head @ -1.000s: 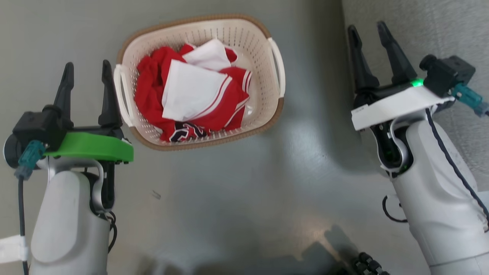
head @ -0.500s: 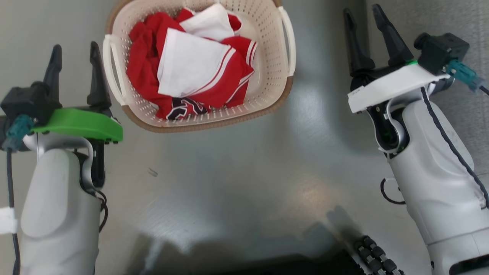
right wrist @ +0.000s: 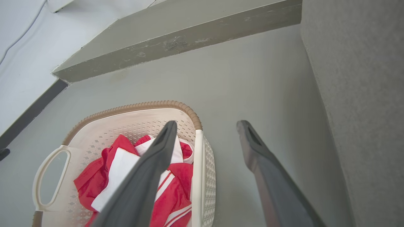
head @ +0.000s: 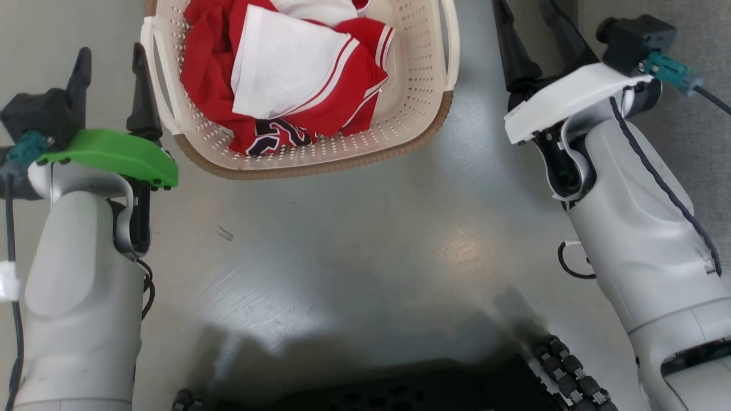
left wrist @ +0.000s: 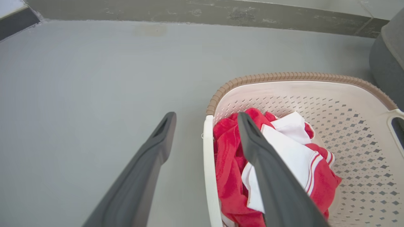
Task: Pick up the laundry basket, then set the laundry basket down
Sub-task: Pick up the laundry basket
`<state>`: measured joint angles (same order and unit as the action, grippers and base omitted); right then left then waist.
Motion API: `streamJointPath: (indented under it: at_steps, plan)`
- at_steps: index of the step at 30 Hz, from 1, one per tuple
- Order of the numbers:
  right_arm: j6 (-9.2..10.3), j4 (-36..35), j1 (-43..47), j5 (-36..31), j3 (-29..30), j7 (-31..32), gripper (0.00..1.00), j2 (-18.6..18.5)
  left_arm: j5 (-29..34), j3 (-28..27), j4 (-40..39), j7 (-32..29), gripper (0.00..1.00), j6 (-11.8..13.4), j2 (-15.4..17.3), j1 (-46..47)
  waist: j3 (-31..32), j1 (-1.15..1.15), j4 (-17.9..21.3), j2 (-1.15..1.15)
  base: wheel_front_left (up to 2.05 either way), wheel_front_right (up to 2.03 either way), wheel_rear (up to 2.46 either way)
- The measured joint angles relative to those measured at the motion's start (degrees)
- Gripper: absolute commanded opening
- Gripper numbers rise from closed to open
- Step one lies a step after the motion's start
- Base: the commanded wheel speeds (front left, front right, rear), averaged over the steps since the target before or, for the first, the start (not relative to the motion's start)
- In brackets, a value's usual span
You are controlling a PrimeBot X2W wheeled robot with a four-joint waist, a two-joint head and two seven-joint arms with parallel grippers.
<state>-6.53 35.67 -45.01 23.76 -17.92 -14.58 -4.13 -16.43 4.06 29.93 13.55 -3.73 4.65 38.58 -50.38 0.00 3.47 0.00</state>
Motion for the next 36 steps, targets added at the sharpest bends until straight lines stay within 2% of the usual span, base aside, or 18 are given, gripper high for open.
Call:
streamJointPath:
  at_steps: [4,17,26,36]
  plan:
    - [-0.01,2.75,-1.80,0.54,-0.91,0.00,1.00,0.20,-0.02,0.85,3.04,-1.01,1.00,-0.83,-0.03,1.94,-0.91,0.00,-0.19,0.00,0.00,0.00,0.00]
    - [-0.52,11.87,-8.23,2.66,-5.35,1.15,1.00,0.34,-0.41,1.52,12.23,-2.97,1.00,-1.38,-0.14,8.38,-4.03,0.00,-0.52,0.00,0.00,0.00,0.00]
    - [-0.53,14.11,-11.39,8.25,-9.27,2.12,1.00,0.33,-0.55,2.57,16.96,-4.52,1.00,-1.89,-0.71,12.84,-6.18,0.00,-0.64,0.00,0.00,0.00,0.00]
    - [-0.53,16.71,-14.00,11.62,-11.92,2.77,1.00,0.31,-2.09,2.63,21.58,-5.92,1.00,-2.29,-1.92,16.15,-8.07,0.00,-1.31,0.00,0.00,0.00,0.00]
